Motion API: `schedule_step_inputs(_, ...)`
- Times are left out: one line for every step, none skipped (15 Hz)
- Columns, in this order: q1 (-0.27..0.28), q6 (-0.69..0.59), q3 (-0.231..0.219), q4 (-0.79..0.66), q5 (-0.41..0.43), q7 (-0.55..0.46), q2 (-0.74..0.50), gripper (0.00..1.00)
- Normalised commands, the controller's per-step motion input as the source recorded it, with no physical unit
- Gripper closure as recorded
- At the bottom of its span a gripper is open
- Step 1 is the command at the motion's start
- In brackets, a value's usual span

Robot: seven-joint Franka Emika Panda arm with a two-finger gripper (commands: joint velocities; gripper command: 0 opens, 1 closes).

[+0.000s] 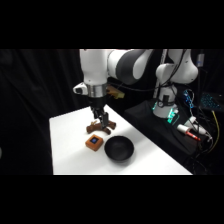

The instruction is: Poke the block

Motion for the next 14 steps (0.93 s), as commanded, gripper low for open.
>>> schedule_step_inputs(-0.015,-0.01,0.017,0.01,-0.002,0.0,0.0,0.0)
schedule_step_inputs(0.001,-0.01,0.004,0.04,-0.044,0.09,-0.01,0.0)
schedule_step_inputs(0.002,0.08,-0.006,0.04,-0.073,0.11,-0.02,0.0)
schedule_step_inputs(-0.004,0.17,-0.016,0.08,-0.083,0.12,-0.01,0.0)
schedule_step_inputs(-0.017,0.23,-0.025,0.12,-0.066,0.13,0.04,0.0)
schedule_step_inputs(-0.033,0.26,-0.027,0.15,-0.029,0.11,0.09,0.0)
schedule_step_inputs(-0.04,0.29,-0.029,0.15,-0.022,0.09,0.13,0.0)
schedule_step_inputs(-0.033,0.32,-0.048,0.15,-0.068,0.14,0.17,0.25)
schedule_step_inputs(-0.035,0.29,-0.049,0.16,-0.06,0.13,0.2,0.26)
schedule_step_inputs(-0.032,0.25,-0.053,0.16,-0.066,0.14,0.22,0.32)
schedule_step_inputs(-0.029,0.21,-0.05,0.16,-0.056,0.14,0.22,0.43)
schedule_step_inputs(-0.026,0.18,-0.046,0.15,-0.053,0.13,0.22,0.51)
schedule_step_inputs(-0.022,0.16,-0.04,0.11,-0.046,0.12,0.17,0.59)
schedule_step_inputs(-0.017,0.14,-0.037,0.1,-0.044,0.12,0.15,0.67)
